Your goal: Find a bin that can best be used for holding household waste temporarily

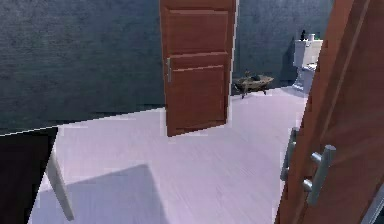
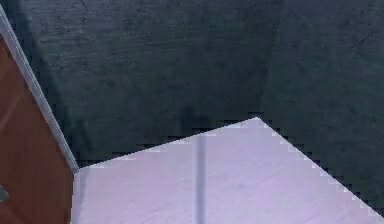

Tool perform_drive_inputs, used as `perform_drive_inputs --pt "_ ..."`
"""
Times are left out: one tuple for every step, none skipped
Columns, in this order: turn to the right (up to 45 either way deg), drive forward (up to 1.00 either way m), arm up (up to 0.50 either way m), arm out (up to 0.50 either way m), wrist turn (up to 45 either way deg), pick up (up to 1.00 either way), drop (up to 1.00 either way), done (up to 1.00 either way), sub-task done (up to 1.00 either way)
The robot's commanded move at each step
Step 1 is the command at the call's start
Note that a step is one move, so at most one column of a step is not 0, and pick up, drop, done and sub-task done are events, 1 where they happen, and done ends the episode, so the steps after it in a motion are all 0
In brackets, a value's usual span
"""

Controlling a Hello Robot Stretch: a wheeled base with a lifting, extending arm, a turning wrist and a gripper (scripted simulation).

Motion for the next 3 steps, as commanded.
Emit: perform_drive_inputs --pt "0.0 0.80 0.00 0.00 0.0 0.00 0.00 0.00 0.00" --pt "-27.0 0.00 0.00 0.00 0.0 0.00 0.00 0.00 0.00" --pt "0.0 0.30 0.00 0.00 0.0 0.00 0.00 0.00 0.00"
